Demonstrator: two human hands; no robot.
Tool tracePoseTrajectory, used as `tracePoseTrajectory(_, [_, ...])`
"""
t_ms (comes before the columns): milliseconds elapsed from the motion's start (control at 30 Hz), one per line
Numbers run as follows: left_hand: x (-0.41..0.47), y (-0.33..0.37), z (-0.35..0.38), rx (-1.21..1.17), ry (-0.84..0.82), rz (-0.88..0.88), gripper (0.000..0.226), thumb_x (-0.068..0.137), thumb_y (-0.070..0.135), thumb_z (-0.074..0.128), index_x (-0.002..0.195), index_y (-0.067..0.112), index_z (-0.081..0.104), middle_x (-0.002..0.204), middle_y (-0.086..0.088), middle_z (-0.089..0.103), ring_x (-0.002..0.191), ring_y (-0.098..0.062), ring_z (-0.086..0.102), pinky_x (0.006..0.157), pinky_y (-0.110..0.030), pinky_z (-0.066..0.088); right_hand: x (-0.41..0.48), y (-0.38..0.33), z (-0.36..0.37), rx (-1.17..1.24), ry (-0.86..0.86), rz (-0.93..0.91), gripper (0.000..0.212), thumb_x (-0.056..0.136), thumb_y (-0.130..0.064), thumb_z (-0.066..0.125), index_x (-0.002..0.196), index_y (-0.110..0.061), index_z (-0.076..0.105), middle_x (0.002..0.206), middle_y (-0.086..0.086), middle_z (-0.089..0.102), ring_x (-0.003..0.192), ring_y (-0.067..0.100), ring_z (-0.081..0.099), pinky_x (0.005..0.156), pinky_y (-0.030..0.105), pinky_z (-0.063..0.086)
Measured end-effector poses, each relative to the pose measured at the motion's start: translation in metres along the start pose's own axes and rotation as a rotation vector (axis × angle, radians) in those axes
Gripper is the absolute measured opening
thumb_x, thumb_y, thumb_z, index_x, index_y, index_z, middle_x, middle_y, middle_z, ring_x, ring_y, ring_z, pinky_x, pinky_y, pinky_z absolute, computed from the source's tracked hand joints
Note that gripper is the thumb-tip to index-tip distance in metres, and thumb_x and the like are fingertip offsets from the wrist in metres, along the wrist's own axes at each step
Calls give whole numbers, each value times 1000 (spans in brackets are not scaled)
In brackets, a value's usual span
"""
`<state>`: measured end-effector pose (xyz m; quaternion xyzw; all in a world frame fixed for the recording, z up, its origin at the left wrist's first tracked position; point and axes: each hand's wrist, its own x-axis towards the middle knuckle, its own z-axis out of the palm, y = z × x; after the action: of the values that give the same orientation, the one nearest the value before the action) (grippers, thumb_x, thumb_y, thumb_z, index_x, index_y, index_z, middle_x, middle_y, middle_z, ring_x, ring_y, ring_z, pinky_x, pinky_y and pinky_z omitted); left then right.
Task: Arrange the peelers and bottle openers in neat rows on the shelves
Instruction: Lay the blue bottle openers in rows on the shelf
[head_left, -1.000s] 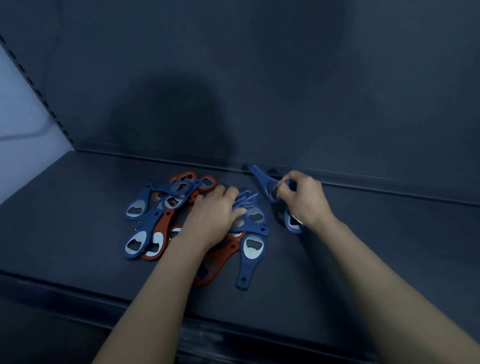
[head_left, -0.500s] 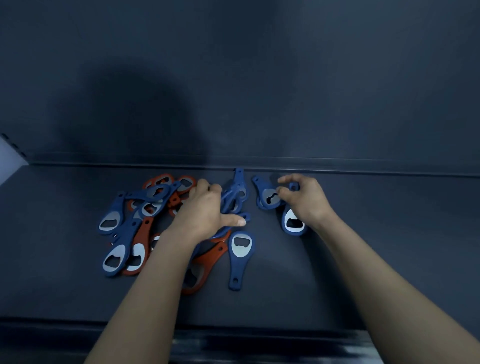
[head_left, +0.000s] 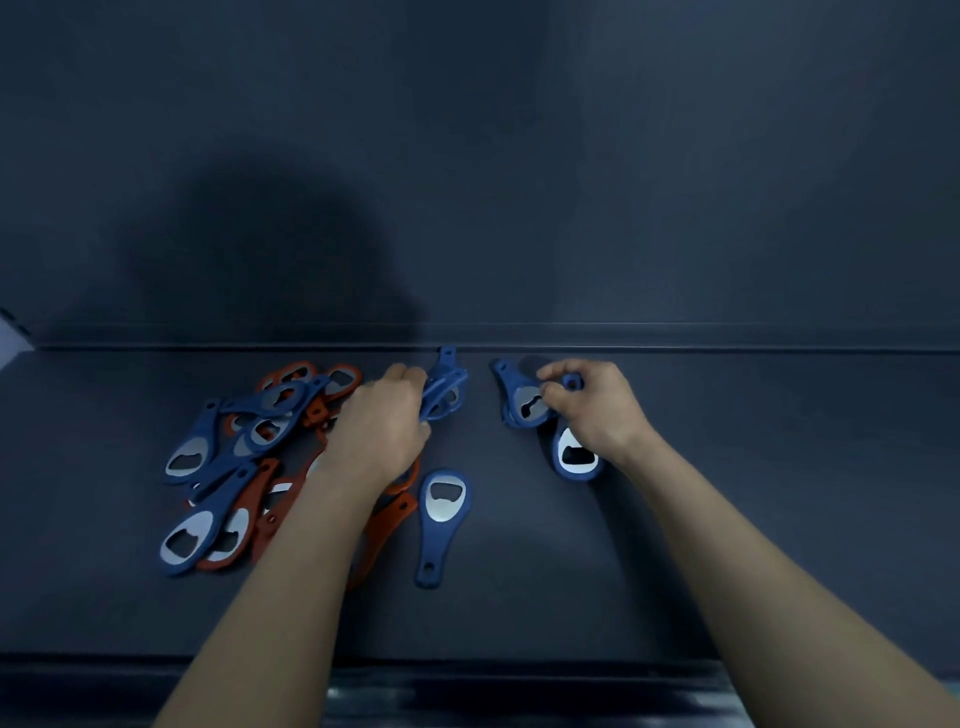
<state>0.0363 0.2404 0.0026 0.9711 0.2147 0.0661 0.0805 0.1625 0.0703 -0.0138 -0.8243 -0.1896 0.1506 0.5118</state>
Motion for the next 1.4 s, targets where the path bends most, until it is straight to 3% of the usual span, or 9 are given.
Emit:
tracePoseTrajectory(67, [-1, 10, 1, -48, 34, 28, 28, 80, 12, 62, 106, 8, 53, 104, -8, 53, 90, -32, 57, 73, -39, 45, -1, 3, -8, 22, 14, 15, 8, 87, -11, 59, 90, -17, 65, 68, -3, 55, 35, 3, 35, 34, 13, 31])
tracePoseTrajectory(200, [1, 51, 2, -142, 85, 162, 24, 80, 10, 61, 102, 11, 54, 101, -3, 53, 88, -24, 54, 74, -37, 45, -4, 13, -33, 34, 76, 20, 7, 88, -12, 60, 88, -17, 66, 65, -3, 55, 47, 11, 38, 37, 13, 33])
tracePoseTrajectory(467, [9, 161, 18, -239, 7, 316, 24, 82, 10, 58, 105, 14, 53, 105, 3, 53, 91, -18, 50, 79, -38, 47, -9, 53, -129, -3, 187, 3, 9, 87, -14, 61, 83, -21, 65, 65, 0, 57, 58, 19, 45, 51, 24, 39])
tracePoseTrajectory(733, [9, 296, 51, -199, -51, 390, 23, 83, 11, 57, 105, 16, 51, 104, 5, 50, 91, -18, 50, 79, -36, 47, -15, 116, -254, -133, 223, 3, 8, 87, -16, 60, 83, -22, 63, 71, -4, 60, 59, 16, 49, 44, 8, 36])
tracePoseTrajectory(867, [8, 344, 67, -153, -28, 421, 25, 84, 11, 57, 107, 18, 50, 106, 5, 50, 92, -17, 49, 75, -28, 40, -16, 140, -301, -194, 224, 19, 9, 89, -16, 56, 93, -20, 62, 76, -6, 59, 54, 7, 50, 43, 5, 36])
tracePoseTrajectory(967, [7, 365, 73, -111, -19, 442, 26, 84, 12, 56, 108, 19, 50, 106, 6, 50, 92, -16, 49, 70, -23, 29, -19, 150, -320, -174, 208, 23, 17, 93, -16, 53, 107, -15, 62, 80, -7, 58, 56, 1, 53, 42, 2, 36])
tracePoseTrajectory(1067, [7, 375, 77, -90, -29, 479, 25, 84, 14, 58, 107, 19, 50, 103, 7, 48, 91, -15, 48, 72, -22, 28, -21, 154, -328, -164, 207, 41, 21, 94, -17, 52, 111, -12, 62, 76, -11, 56, 55, -1, 53, 41, 1, 35])
tracePoseTrajectory(1267, [18, 383, 83, -96, -46, 581, 24, 84, 15, 57, 106, 20, 50, 102, 6, 48, 92, -16, 47, 77, -22, 29, -23, 155, -335, -277, 248, 40, 11, 91, -16, 52, 85, -17, 61, 77, 1, 63, 55, 6, 51, 44, 4, 36])
tracePoseTrajectory(1400, [26, 390, 91, -99, -69, 651, 27, 83, 15, 57, 109, 20, 50, 107, 6, 49, 96, -17, 46, 82, -25, 32, -28, 160, -342, -277, 292, 67, 12, 89, -14, 51, 80, -16, 58, 69, -2, 59, 52, 7, 48, 43, 8, 36])
